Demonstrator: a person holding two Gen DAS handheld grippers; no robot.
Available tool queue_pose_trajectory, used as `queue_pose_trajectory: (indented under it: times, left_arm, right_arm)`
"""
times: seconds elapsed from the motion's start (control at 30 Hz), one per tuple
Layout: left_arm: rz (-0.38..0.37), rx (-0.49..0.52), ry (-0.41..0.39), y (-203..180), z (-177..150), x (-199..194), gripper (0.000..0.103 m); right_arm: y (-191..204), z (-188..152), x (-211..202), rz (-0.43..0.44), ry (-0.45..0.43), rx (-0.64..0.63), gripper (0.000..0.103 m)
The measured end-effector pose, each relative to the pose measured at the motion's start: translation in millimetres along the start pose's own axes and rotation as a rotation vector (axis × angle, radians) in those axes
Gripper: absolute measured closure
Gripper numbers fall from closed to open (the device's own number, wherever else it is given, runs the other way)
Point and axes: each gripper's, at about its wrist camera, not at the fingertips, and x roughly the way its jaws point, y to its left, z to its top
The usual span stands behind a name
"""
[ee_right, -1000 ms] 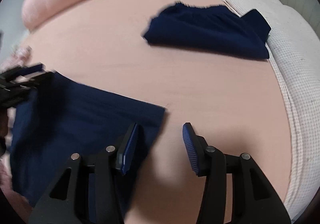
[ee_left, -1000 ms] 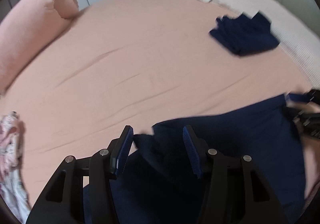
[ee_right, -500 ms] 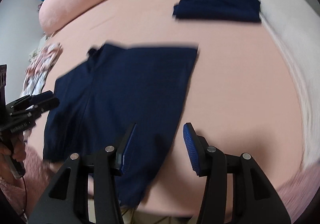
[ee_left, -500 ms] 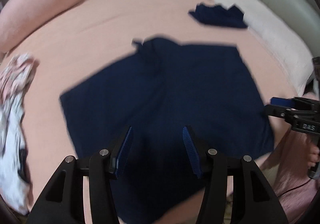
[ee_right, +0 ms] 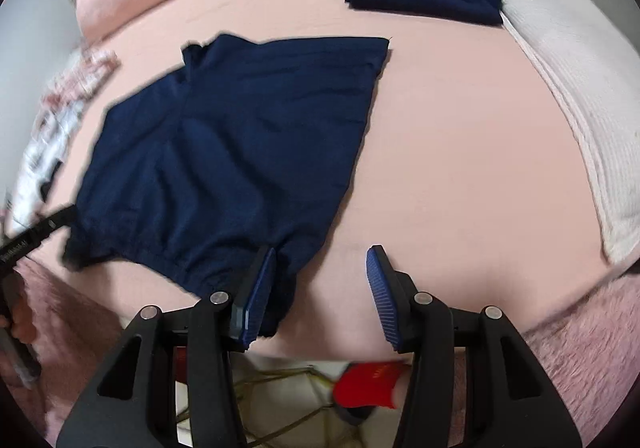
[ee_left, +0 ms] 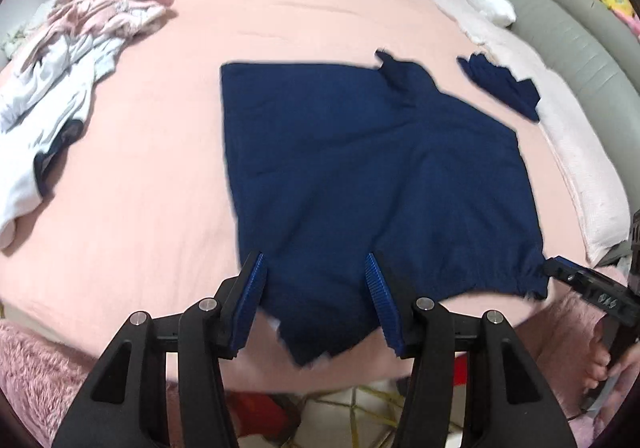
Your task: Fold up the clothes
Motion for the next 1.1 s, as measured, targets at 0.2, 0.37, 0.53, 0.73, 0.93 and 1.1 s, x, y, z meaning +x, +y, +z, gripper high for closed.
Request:
queue_pose_trajectory:
  times: [0.2,0.37,0.53,0.73,0.93,1.1]
  left_arm:
    - [0.049,-0.026,0.07,15,-12,7,0.046]
    - [-0.001,-0.041,0.037,13,-9,3,0.046]
    - [-0.057,-0.044,0.0,8,-4,1,0.046]
    - [-0.091,-0.029,-0.034,0,4,2,0.046]
    - [-0.081,-0.036,-0.039,0,11,9,0.046]
    - [-0.11,0.017,-0.117,-11,13,-3,0.046]
  right_arm:
    - [-5,-7,12,-0.09,0.05,-0.024,0.05]
    - [-14,-6,4,-0.026,0.022,0.026,0.049]
    - [-7,-10,19,0.16,0.098,0.044,0.048]
    - [-7,-6,24,0.2,0.112,0.054,0.084]
    - [-6,14,30,0.285,0.115,0.105,0.094]
    - [15,57,14,0.362,0.058,0.103,0.095]
